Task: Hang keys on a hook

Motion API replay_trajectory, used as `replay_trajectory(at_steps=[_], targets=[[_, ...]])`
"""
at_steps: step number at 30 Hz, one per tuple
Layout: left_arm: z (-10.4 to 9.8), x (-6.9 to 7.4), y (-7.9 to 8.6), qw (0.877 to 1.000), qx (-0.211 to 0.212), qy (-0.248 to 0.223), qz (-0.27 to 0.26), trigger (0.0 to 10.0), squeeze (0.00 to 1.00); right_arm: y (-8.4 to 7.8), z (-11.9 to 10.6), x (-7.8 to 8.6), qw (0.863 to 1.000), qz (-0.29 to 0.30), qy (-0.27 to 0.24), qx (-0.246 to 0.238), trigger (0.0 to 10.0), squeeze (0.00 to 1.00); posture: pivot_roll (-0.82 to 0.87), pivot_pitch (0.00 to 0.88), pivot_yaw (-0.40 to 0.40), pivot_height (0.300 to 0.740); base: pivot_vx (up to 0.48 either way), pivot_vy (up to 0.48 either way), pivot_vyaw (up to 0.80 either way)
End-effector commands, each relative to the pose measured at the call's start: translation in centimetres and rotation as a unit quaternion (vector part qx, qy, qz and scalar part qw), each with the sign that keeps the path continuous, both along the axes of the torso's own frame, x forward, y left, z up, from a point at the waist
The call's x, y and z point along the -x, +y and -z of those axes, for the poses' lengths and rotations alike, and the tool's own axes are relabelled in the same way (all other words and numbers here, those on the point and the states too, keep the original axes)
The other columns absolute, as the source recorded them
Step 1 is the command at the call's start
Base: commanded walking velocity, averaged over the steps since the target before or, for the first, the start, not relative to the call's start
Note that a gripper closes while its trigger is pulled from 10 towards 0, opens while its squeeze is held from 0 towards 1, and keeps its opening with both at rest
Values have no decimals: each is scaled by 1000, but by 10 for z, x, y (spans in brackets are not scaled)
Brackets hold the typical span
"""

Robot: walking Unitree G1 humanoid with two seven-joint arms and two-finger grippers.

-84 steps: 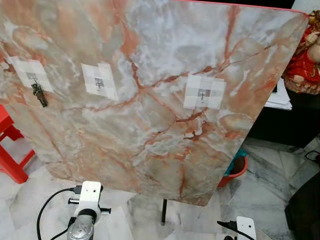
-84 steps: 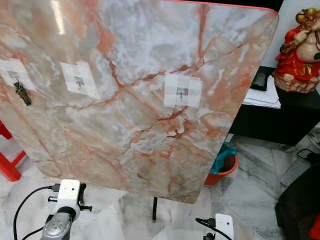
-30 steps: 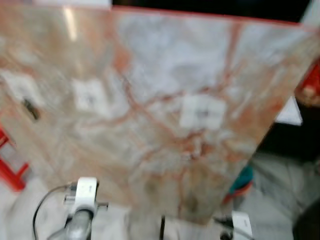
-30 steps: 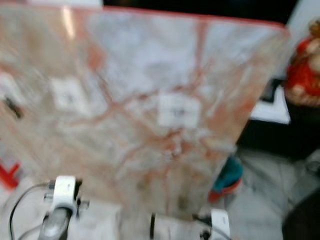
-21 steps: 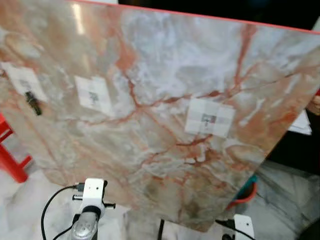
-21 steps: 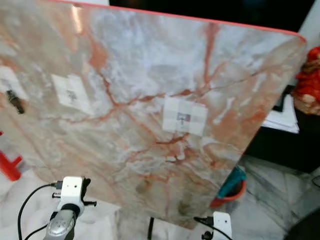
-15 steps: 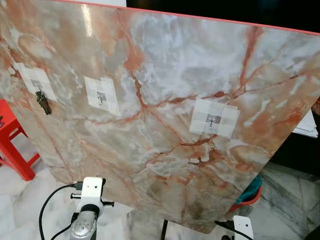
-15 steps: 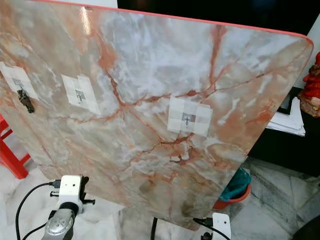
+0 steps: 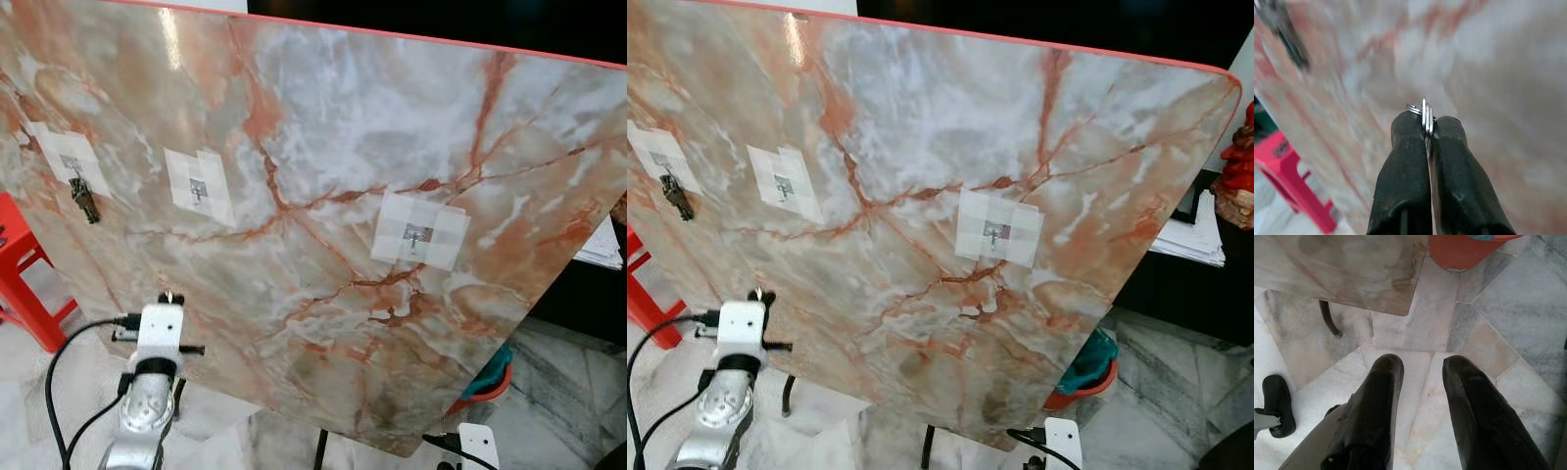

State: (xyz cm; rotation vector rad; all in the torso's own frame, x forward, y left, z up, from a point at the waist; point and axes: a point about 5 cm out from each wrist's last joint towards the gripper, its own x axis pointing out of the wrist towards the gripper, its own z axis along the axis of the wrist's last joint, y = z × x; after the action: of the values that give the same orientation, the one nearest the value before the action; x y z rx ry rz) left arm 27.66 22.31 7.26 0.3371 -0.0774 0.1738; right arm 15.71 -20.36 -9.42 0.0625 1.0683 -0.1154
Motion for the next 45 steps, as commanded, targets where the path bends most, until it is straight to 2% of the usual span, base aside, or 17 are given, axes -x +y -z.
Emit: replay_trajectory(at_steps=[1, 6, 11, 14, 21, 26, 29, 30, 33, 45], targets=[[-16, -7, -5, 999, -19, -28, 14, 10000, 0, -1, 0, 1, 1000, -2, 1, 3, 10000, 0, -47, 0, -70, 740, 0, 0, 0], [-37, -6, -11, 997, -36, -67, 24, 10000, 0, 8, 1, 0, 1000, -7, 2, 1, 10000, 0, -45, 0, -67, 740, 0, 0, 0], [-50, -5, -16, 995, -49, -86, 29, 10000, 0, 11, 2, -1, 1000, -11, 2, 0, 10000, 0, -41, 0, -70, 740, 0, 0, 0], [-58, -9, -19, 993, -53, -95, 35, 10000, 0, 13, 2, -1, 1000, -14, 2, 0, 10000, 0, -40, 0, -71, 740, 0, 0, 0], [-64, -18, -26, 993, -45, -99, 43, 10000, 0, -3, 0, 0, 1000, -10, 1, 8, 10000, 0, -50, 0, -76, 740, 0, 0, 0], [-68, -19, -30, 992, -43, -105, 48, 10000, 0, -6, -1, 1, 1000, -11, 2, 11, 10000, 0, -44, 0, -84, 740, 0, 0, 0], [-71, -20, -31, 992, -42, -111, 50, 10000, 0, 5, 1, 0, 1000, -16, 3, 6, 10000, 0, -44, 0, -86, 740, 0, 0, 0], [-74, -21, -32, 991, -42, -117, 53, 10000, 0, 13, 1, -2, 1000, -19, 2, 3, 10000, 0, -45, 0, -86, 740, 0, 0, 0], [-79, -23, -34, 989, -42, -125, 59, 10000, 0, 21, 2, -4, 1000, -21, 1, 0, 10000, 0, -45, 0, -87, 740, 0, 0, 0], [-86, -32, -42, 988, -36, -133, 75, 10000, 0, 28, -2, -15, 1000, -24, -7, -1, 10000, 0, -47, 0, -90, 740, 0, 0, 0]])
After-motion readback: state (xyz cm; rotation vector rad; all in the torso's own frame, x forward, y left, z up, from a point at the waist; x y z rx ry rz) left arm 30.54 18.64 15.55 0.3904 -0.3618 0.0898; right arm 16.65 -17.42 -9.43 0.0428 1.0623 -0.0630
